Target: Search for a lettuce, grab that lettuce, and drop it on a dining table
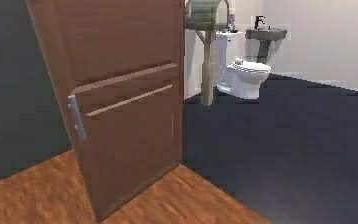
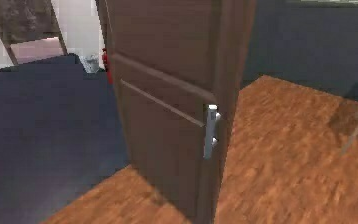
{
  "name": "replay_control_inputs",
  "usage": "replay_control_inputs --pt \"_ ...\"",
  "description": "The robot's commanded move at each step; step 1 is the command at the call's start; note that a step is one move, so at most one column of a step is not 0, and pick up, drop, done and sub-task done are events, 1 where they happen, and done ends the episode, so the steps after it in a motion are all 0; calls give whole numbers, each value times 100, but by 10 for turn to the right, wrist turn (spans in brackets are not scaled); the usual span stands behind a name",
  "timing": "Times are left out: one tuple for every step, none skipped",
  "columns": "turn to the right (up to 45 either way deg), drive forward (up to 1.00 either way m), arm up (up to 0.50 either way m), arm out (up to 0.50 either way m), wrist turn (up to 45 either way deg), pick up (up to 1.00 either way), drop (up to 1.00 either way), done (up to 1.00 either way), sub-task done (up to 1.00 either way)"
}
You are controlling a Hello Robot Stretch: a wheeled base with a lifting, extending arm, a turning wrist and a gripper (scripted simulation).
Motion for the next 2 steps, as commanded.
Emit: replay_control_inputs --pt "450 0 0 0 0 0 0 0 0" --pt "30 0 0 0 0 0 0 0 0"
